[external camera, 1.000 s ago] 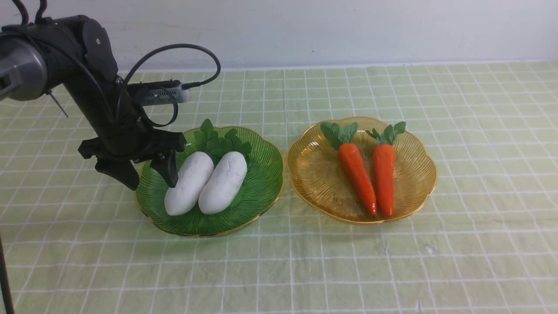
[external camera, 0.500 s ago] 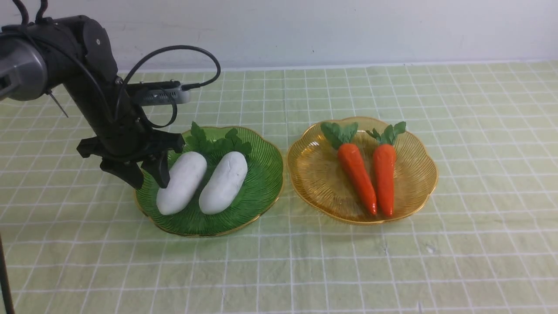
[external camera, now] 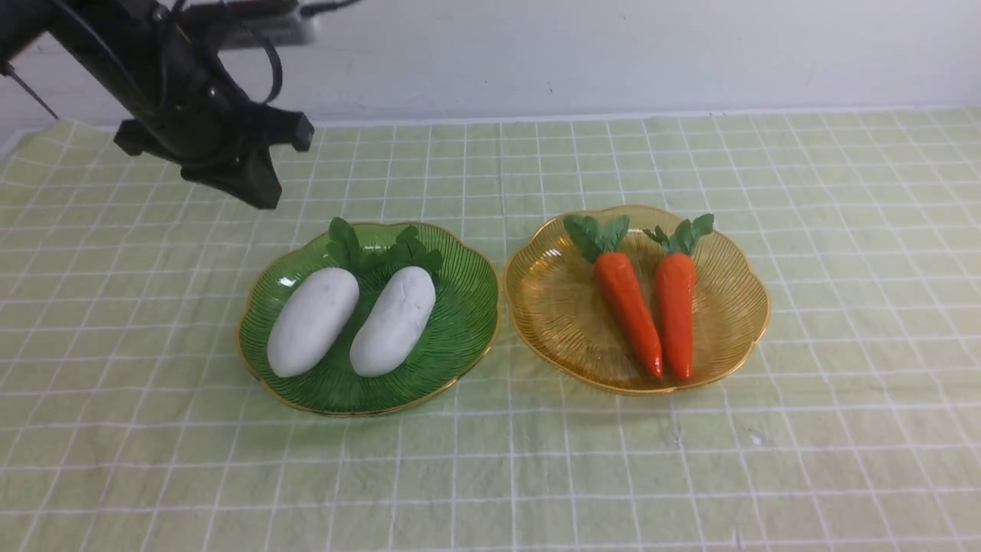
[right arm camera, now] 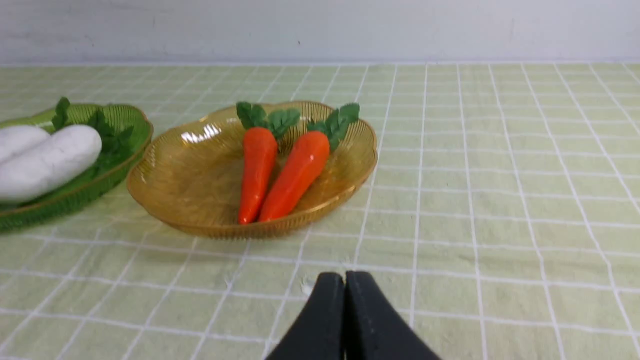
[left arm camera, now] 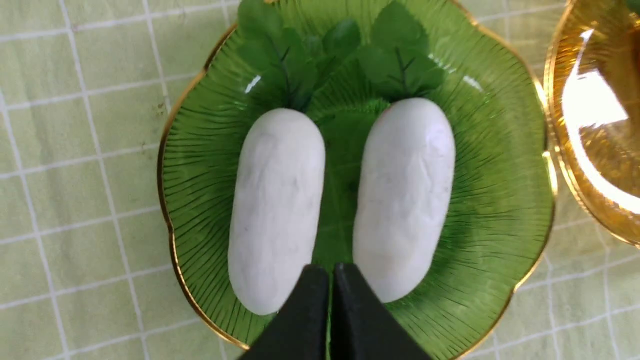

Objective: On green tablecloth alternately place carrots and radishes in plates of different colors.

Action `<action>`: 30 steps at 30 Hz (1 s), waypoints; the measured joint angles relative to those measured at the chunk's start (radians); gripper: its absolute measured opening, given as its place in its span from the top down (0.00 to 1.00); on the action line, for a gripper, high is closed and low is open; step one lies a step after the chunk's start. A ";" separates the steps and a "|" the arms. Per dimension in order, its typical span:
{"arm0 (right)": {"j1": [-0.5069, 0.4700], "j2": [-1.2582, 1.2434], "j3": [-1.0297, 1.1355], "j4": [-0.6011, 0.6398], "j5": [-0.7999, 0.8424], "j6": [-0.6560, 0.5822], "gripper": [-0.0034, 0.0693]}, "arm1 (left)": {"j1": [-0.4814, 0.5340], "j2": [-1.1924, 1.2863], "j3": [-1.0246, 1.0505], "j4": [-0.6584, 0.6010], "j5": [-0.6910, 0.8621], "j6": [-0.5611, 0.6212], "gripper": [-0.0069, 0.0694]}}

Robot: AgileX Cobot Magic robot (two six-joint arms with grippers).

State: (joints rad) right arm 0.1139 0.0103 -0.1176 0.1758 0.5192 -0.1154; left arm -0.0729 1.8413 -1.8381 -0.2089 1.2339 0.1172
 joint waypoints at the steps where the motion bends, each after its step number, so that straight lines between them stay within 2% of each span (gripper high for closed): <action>1: -0.001 -0.012 0.024 -0.012 -0.004 0.000 0.97 | 0.000 -0.023 0.000 -0.002 0.001 0.000 0.92; 5: -0.026 -0.018 0.123 -0.050 -0.036 0.000 0.97 | 0.000 -0.068 0.000 -0.004 0.008 0.000 0.92; 14: -0.137 -0.019 0.135 -0.063 -0.114 0.001 0.97 | -0.001 -0.233 0.111 -0.013 0.015 0.002 0.92; 30: -0.148 -0.019 0.136 -0.067 -0.115 0.001 0.97 | -0.001 -0.662 0.421 0.066 0.020 0.005 0.92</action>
State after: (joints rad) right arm -0.0339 -0.0085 0.0182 0.1086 0.4038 -0.1143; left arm -0.0737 1.1790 -1.4167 -0.1432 1.2541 0.1220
